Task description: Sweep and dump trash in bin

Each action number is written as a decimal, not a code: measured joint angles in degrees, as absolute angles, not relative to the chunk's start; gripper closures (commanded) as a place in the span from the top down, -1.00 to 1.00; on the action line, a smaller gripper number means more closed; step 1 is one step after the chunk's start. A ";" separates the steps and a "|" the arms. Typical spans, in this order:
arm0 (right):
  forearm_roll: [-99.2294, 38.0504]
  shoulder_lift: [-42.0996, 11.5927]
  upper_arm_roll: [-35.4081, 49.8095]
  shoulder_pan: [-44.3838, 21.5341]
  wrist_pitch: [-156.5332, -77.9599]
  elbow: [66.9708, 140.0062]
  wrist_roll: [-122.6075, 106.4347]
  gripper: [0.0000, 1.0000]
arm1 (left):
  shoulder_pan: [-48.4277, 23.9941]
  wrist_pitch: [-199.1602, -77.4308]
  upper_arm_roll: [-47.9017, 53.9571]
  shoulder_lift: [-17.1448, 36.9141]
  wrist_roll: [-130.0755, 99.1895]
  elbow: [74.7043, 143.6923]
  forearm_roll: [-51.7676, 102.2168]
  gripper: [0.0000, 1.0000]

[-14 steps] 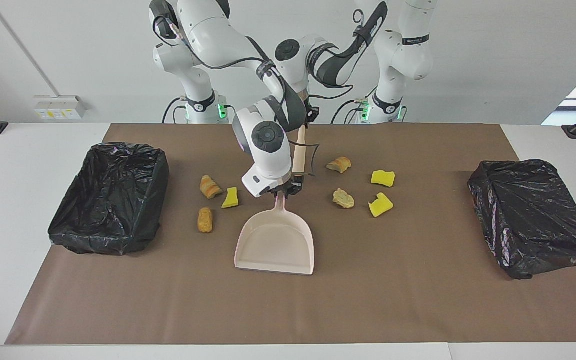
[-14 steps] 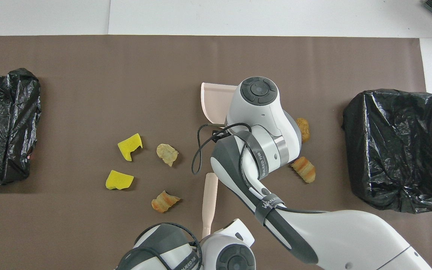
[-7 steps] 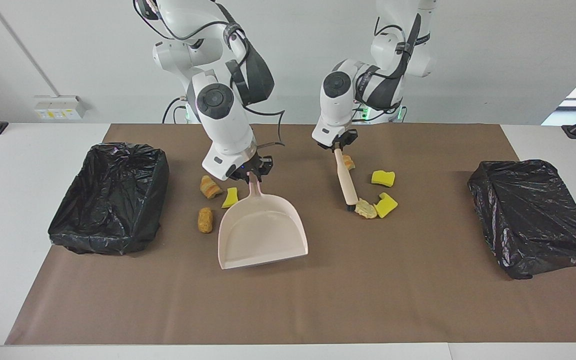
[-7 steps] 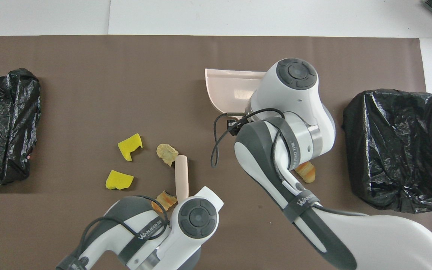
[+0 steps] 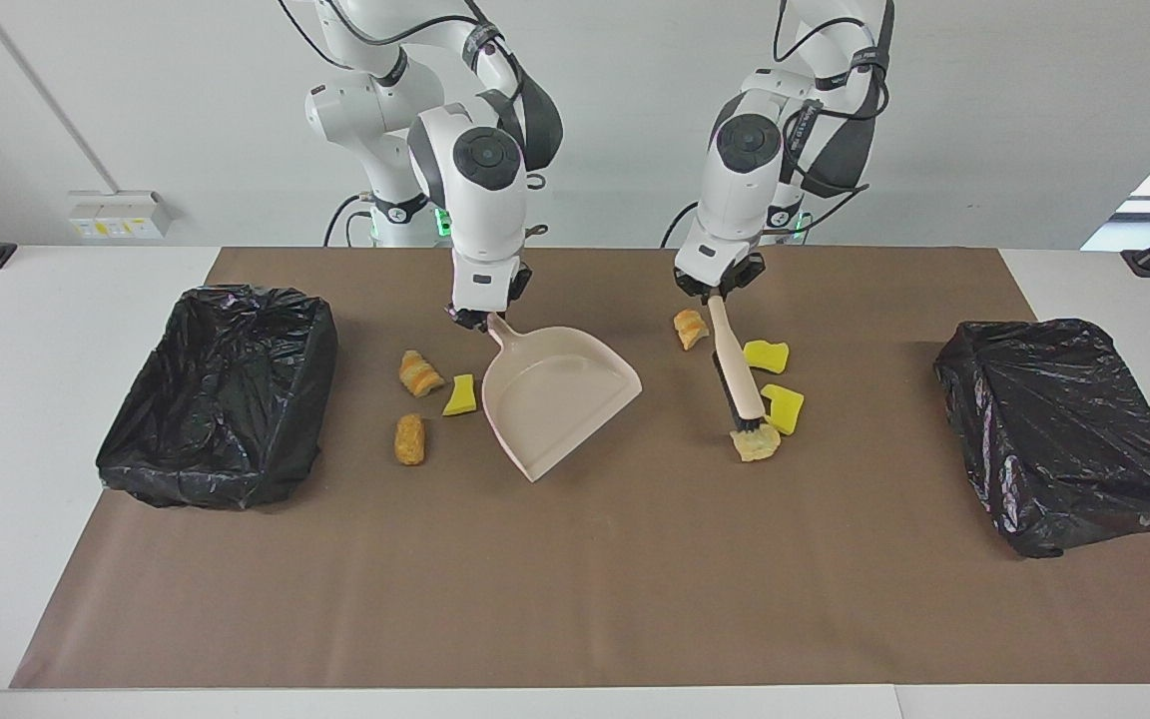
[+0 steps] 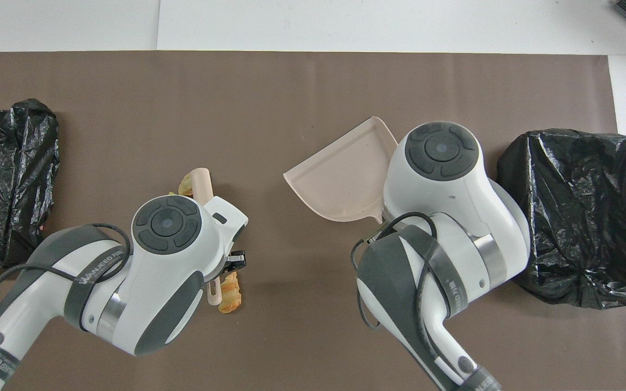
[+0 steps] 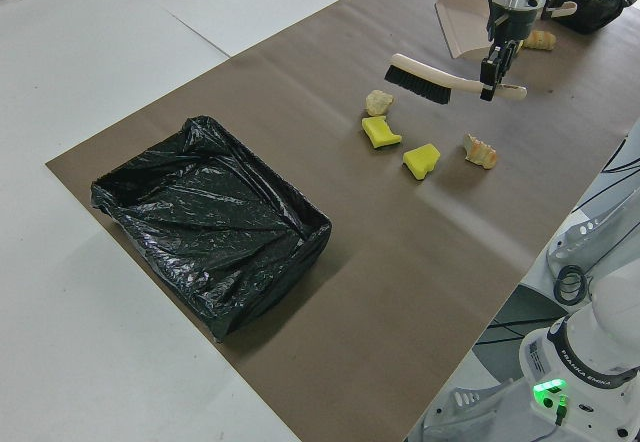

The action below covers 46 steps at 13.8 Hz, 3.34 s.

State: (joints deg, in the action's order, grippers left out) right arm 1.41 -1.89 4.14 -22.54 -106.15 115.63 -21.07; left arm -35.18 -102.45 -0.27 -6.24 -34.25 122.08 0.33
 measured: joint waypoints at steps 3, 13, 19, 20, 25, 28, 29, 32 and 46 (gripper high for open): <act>1.85 1.27 4.19 -25.08 -110.51 121.92 -26.97 -1.00 | -41.97 -101.75 0.52 -9.85 -31.96 127.51 2.17 -1.00; 5.01 -0.09 4.38 -29.00 -116.13 125.66 -27.42 -1.00 | -44.27 -105.10 -0.66 -20.30 -24.92 145.81 5.49 -1.00; 5.31 -3.02 4.40 -30.49 -121.37 125.35 -27.42 -1.00 | -31.67 -110.81 -1.52 -14.79 -19.00 140.67 5.49 -1.00; 5.32 -3.66 4.40 -30.95 -121.58 124.71 -27.42 -1.00 | -31.04 -110.37 -1.53 -13.49 -19.00 138.06 5.49 -1.00; 5.37 -6.16 4.38 -31.42 -113.33 116.14 -26.21 -1.00 | -28.87 -100.74 -1.50 -13.07 -20.36 129.06 5.47 -1.00; 3.31 -6.56 4.38 -31.43 -111.35 115.44 -22.39 -1.00 | -22.95 -100.68 -1.52 -12.79 -21.58 128.99 2.27 -1.00; 2.58 -6.71 4.39 -31.43 -110.17 115.44 -22.18 -1.00 | -20.00 -100.68 -1.61 -12.70 -21.52 129.02 -0.16 -1.00; 3.34 -7.15 4.37 -31.36 -108.98 115.44 -26.43 -1.00 | -12.27 -100.68 -1.80 -12.67 -21.17 129.38 -3.89 -1.00; 6.66 -10.21 4.42 -33.52 -112.25 115.29 -27.21 -1.00 | -29.38 -122.04 0.79 -5.79 -31.26 138.77 -0.69 -1.00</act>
State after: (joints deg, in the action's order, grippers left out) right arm 6.66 -10.21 4.42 -33.52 -112.25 115.29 -27.21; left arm -29.38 -122.04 0.79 -5.79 -31.26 138.77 -0.69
